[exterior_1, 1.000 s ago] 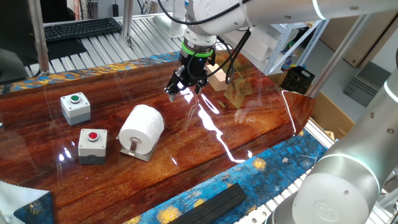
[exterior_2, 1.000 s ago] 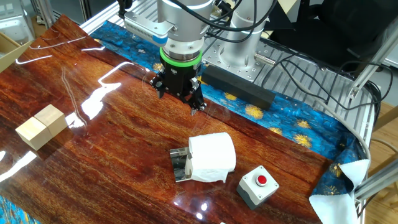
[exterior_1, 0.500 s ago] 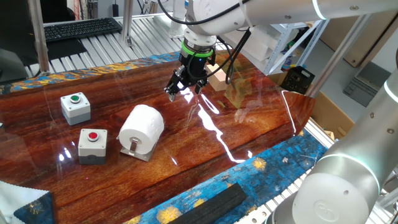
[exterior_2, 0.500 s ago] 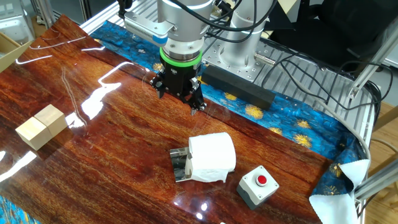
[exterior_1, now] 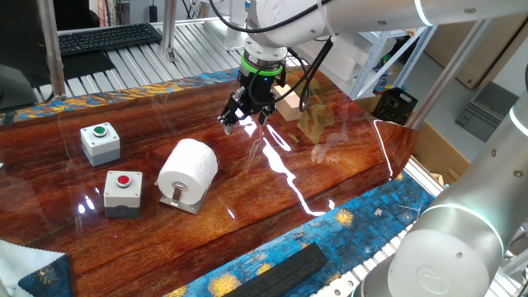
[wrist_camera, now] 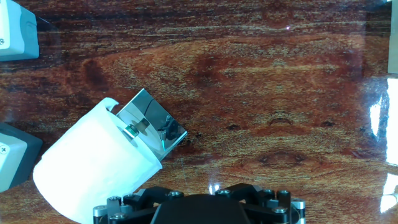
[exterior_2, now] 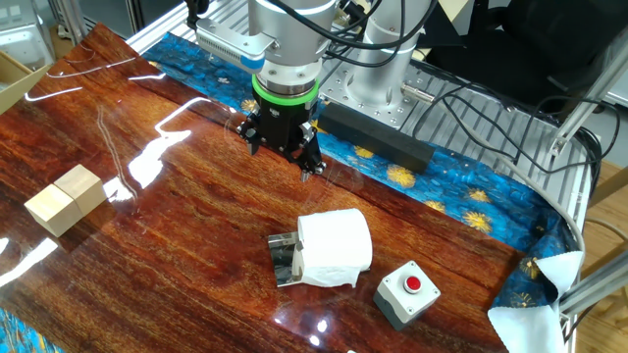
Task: Take the roll of paper down from the shelf
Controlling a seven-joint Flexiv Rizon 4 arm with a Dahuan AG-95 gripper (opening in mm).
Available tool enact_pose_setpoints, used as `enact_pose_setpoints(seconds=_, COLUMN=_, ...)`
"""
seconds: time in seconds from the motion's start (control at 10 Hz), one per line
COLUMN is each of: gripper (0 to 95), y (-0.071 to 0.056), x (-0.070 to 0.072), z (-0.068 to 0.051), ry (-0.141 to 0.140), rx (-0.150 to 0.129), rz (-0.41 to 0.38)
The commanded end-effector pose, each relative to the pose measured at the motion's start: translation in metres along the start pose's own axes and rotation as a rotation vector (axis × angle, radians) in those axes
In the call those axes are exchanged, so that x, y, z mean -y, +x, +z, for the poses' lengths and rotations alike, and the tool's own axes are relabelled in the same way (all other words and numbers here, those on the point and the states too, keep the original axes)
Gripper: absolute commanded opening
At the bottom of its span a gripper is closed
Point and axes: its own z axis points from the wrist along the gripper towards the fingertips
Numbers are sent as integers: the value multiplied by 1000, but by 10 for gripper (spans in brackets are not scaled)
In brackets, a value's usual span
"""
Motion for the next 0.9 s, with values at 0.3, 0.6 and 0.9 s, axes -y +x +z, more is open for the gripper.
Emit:
enact_pose_setpoints(seconds=0.3, gripper=0, y=0, x=0, z=0, ry=-51, rx=-22, rz=316)
enact_pose_setpoints(seconds=0.6, gripper=0, y=0, x=0, z=0, ry=-53, rx=-23, rz=316)
enact_pose_setpoints(seconds=0.9, gripper=0, y=0, x=0, z=1, ry=-54, rx=-23, rz=317)
